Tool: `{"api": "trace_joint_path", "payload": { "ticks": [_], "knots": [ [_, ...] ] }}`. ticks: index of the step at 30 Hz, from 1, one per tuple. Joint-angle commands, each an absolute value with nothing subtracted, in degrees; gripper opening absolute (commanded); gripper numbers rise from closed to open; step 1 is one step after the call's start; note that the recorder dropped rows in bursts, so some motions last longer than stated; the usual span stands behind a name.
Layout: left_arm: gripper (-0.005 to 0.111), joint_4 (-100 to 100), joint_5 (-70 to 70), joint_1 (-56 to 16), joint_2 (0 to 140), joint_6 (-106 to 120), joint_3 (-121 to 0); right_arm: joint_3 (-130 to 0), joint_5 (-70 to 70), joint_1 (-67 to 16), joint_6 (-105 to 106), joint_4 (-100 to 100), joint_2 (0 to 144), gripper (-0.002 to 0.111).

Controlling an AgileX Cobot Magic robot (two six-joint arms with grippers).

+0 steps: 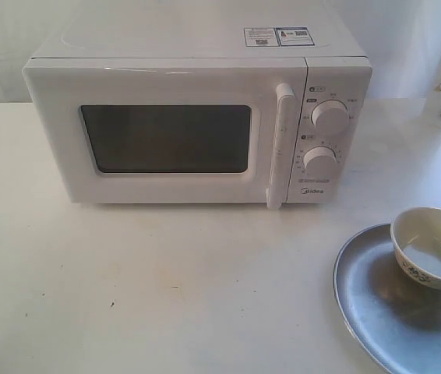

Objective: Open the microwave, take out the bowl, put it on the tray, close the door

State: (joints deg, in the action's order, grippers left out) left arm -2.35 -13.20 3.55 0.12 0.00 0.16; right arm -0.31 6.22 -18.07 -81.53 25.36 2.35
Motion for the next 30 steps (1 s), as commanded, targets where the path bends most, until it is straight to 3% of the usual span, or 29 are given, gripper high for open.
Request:
{"api": "trace_joint_path", "payload": {
  "ticks": [1, 7, 14, 21, 30],
  "knots": [
    [0.0, -3.0, -13.3, 3.3, 0.0, 0.0, 0.0, 0.0, 5.7, -17.6, -92.3, 25.2, 2.0, 0.0],
    [0.0, -3.0, -13.3, 3.3, 0.0, 0.0, 0.0, 0.0, 3.5, -17.6, -91.5, 24.1, 0.7, 0.0],
    [0.0, -3.0, -13.3, 3.3, 0.0, 0.0, 0.0, 0.0, -6.7, -17.6, -45.0, -1.2, 0.0, 0.0],
    [0.0, -3.0, -13.3, 3.3, 0.0, 0.0, 0.0, 0.0, -8.6, -14.9, -14.9, -2.0, 0.0, 0.0],
    [0.0, -3.0, -13.3, 3.3, 0.0, 0.0, 0.0, 0.0, -18.2, -6.6, 0.4, 1.8, 0.0, 0.0]
  ]
}}
